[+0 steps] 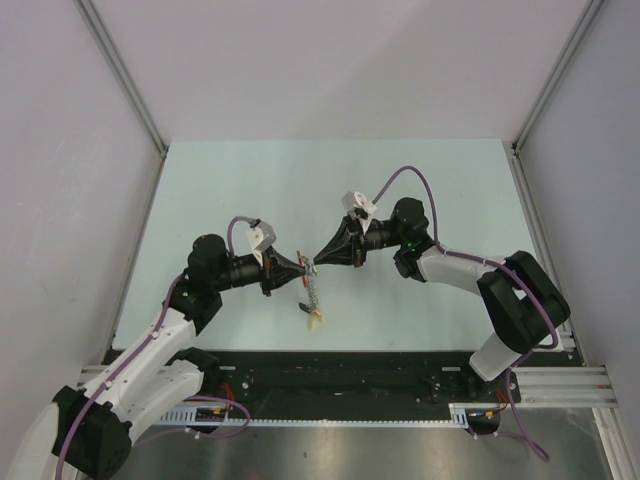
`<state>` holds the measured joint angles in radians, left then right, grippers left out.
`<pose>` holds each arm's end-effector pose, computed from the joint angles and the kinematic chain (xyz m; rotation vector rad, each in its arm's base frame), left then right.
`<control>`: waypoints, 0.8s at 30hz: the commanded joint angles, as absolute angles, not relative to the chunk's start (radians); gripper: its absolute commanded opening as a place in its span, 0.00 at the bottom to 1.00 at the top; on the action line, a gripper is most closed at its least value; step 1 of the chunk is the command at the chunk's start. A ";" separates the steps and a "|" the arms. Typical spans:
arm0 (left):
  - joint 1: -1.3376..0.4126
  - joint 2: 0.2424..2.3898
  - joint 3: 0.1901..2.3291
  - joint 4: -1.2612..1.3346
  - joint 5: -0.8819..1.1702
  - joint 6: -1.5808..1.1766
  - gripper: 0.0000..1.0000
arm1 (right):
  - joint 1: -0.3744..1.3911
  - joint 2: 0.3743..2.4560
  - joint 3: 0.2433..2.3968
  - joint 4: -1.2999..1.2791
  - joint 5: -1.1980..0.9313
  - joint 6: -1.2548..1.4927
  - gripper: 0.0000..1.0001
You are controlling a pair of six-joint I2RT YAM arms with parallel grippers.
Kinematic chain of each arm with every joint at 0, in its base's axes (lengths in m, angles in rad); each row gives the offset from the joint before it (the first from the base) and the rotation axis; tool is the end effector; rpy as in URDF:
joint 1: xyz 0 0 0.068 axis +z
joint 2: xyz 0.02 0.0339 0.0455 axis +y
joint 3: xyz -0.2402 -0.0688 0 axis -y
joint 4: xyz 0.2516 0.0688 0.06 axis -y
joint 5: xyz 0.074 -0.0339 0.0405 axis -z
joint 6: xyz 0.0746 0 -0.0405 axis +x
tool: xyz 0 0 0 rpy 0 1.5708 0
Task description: Put the keys on the keyring
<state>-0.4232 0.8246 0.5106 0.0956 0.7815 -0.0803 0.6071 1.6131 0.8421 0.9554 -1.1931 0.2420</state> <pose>0.1961 -0.1459 0.2417 0.8707 1.6298 -1.0506 0.2497 0.2579 0.2398 -1.2986 1.1003 1.4688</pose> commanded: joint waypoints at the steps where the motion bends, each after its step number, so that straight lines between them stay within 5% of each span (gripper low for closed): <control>1: -0.426 0.810 0.512 0.158 0.807 -0.092 0.00 | 0.614 1.601 0.877 0.994 -1.190 0.236 0.00; 24: -0.426 0.810 0.512 0.158 0.810 -0.094 0.01 | 0.601 1.597 0.876 0.957 -1.178 0.210 0.00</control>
